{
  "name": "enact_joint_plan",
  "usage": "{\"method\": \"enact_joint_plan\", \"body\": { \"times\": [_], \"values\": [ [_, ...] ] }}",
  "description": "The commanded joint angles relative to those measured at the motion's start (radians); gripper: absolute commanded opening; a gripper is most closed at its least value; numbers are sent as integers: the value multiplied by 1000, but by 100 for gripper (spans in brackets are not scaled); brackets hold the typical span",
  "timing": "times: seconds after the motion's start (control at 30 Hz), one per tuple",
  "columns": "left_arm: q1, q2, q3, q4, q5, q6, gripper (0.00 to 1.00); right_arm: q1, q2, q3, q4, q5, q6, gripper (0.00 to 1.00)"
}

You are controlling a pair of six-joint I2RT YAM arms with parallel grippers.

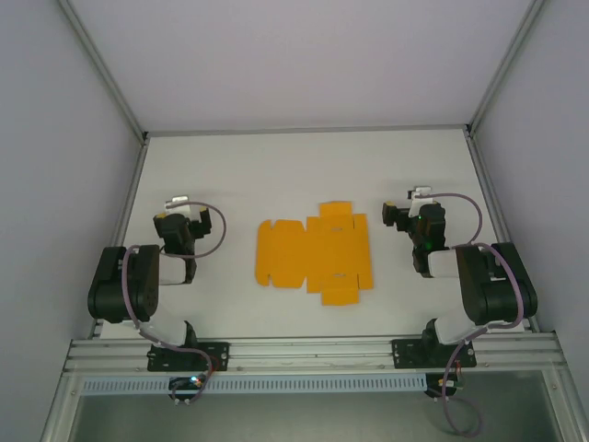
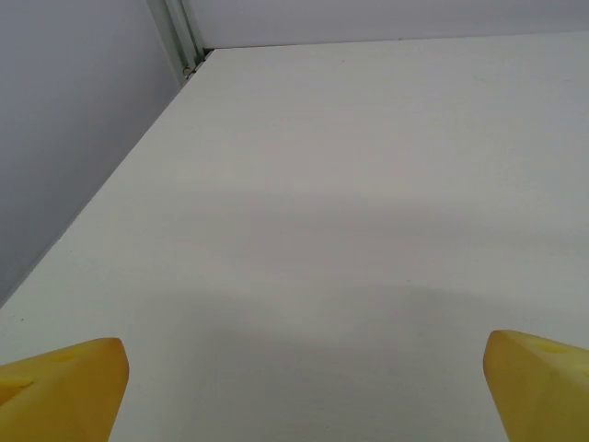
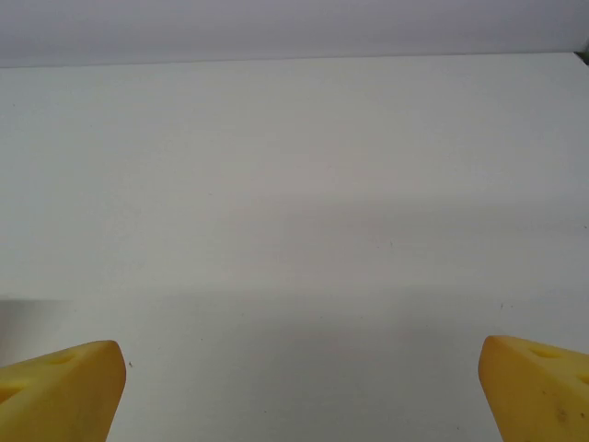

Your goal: Assemble paper box

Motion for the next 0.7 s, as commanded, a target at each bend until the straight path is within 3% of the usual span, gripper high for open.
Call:
{"method": "enact_joint_plan", "body": {
  "times": [0.0,0.67],
  "values": [
    [-1,-11,8,25,-7,20,100,3,5,15,19,-10,5,100],
    [28,-15,23,-12,65,7,100,-8,6,15,19,-36,14,100]
  ]
}}
